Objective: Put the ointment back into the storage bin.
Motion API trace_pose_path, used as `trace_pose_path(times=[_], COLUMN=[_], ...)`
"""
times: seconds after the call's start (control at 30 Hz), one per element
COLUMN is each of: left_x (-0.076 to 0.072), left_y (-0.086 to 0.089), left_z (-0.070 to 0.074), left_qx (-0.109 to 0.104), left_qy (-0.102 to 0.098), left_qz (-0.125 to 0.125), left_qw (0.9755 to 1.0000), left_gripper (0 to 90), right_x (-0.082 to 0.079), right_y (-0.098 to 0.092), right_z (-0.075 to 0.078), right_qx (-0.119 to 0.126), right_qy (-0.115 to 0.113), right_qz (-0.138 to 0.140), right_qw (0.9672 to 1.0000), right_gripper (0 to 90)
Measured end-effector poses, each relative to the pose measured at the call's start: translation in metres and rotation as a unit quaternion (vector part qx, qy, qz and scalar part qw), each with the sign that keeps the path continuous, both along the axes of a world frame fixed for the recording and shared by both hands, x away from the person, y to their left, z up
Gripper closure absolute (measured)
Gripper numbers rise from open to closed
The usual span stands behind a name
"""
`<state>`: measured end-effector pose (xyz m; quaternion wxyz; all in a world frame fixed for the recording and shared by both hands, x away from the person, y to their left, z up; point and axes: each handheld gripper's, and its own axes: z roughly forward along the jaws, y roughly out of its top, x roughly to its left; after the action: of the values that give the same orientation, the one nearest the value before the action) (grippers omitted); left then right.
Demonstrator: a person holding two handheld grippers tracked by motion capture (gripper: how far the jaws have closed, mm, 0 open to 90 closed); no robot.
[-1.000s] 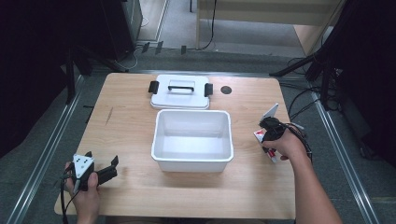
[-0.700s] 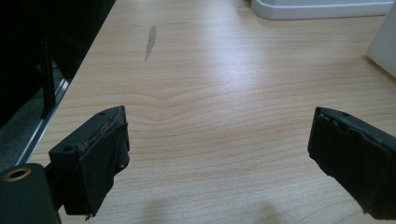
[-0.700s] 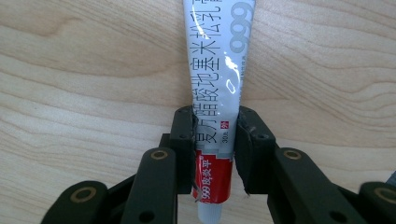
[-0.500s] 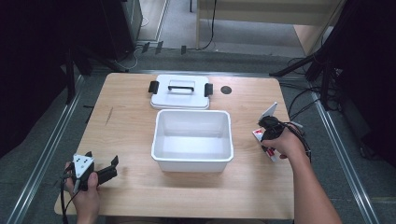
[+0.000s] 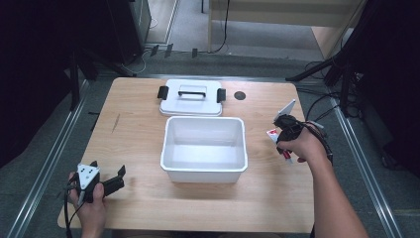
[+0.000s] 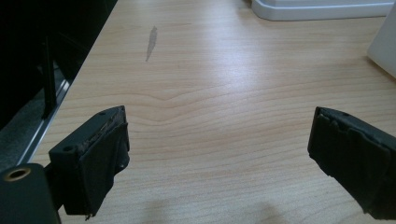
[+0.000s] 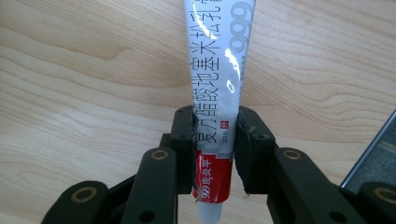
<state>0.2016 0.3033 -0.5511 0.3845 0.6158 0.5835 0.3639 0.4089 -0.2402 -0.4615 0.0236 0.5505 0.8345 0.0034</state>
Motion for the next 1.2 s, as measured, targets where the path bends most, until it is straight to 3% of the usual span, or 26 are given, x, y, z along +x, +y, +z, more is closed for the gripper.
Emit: trace_pose_path(times=[0.6, 1.2], left_x=[0.000, 0.000], left_y=[0.001, 0.001], left_z=[0.000, 0.000], left_qx=[-0.004, -0.006], left_qy=[0.000, -0.002], left_qz=[0.001, 0.002], left_qw=[1.0000, 1.0000], left_gripper=[5.8, 5.8], right_x=[-0.001, -0.002], right_y=[0.026, 0.054], right_z=[0.040, 0.083], right_qx=[0.006, 0.019], right_qy=[-0.004, -0.027], right_qz=[0.027, 0.055], right_qw=[0.9996, 0.9979], right_gripper=[72.1, 72.1])
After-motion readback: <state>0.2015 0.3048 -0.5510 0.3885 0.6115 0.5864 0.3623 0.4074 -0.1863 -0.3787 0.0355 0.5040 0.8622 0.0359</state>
